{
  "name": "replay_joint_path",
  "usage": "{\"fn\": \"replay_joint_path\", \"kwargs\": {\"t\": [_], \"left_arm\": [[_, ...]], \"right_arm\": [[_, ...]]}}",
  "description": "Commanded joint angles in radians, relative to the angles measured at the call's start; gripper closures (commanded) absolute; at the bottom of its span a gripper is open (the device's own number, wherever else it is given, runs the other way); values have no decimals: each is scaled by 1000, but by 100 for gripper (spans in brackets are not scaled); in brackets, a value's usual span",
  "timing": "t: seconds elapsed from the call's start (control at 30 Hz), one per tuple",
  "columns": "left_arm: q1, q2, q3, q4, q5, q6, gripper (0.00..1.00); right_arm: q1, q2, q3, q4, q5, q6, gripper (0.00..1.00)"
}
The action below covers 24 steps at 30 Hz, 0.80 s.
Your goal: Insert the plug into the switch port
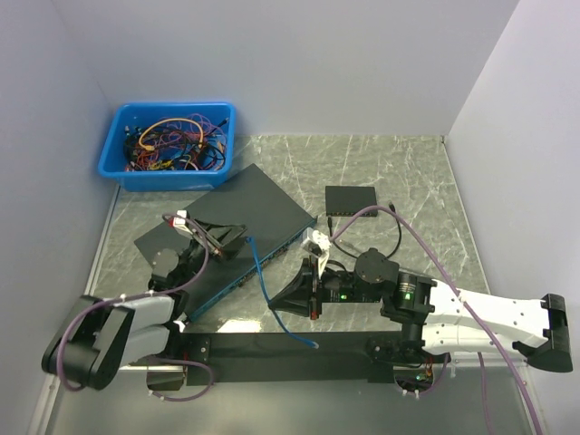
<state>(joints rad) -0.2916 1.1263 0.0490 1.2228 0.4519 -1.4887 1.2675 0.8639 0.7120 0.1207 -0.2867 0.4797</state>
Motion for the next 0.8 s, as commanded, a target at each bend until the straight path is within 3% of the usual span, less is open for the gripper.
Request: {"fn": "replay_joint_path", "kwargs": {"t": [0.0,0.27,0.37,0.7,0.77], "left_arm": [[-3,65,-47,328,54,-151,1],[-30,236,-64,590,73,-306,1],[-41,274,-60,638,68,-335,6],[-52,213,-57,607,56,-354,16],[-52,176,-55,564,56,-351,23]], "right_arm": [[15,-9,-8,103,-26,-36,100],[20,0,-63,195,-20,-64,100],[23,14,-86,234,-14,-75,100],[26,55,-149,301,-17,-87,100],[26,60,-158,310,-16,-87,100]]}}
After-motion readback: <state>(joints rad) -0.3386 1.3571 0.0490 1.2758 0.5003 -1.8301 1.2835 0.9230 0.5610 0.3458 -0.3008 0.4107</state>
